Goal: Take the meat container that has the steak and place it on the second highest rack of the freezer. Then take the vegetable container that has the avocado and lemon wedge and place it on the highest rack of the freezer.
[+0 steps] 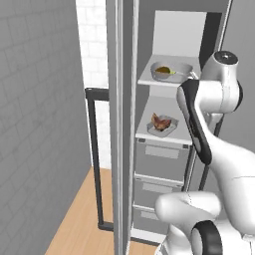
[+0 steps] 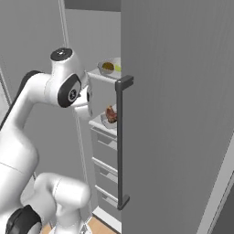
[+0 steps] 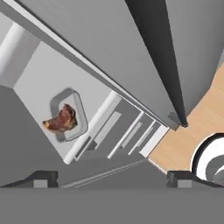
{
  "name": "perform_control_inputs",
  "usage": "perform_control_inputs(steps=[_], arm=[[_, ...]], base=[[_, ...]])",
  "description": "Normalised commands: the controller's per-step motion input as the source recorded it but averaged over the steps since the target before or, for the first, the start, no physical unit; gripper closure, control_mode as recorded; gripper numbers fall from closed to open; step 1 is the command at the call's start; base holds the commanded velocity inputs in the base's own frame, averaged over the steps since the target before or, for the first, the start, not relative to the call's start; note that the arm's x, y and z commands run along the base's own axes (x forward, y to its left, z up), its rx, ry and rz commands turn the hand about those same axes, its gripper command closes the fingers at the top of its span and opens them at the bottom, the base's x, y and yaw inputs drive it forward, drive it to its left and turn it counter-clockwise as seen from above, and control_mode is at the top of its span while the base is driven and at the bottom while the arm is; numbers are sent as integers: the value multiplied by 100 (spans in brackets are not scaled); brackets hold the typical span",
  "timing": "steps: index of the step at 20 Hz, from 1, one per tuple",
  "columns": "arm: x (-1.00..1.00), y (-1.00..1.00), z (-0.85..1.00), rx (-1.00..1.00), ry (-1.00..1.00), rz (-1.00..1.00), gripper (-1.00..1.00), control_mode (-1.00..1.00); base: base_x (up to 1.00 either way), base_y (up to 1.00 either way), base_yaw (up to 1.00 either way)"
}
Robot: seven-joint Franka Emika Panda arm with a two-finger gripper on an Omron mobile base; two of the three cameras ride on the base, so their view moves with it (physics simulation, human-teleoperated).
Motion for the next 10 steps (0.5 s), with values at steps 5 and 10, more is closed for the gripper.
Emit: perform_control_inputs(steps=[5,10], arm=[[-89,38,-94,-26,18,16,-100,-100],[-92,32,-100,-37,-2,19,-100,-100]], base=[[0,0,0],[0,0,0]])
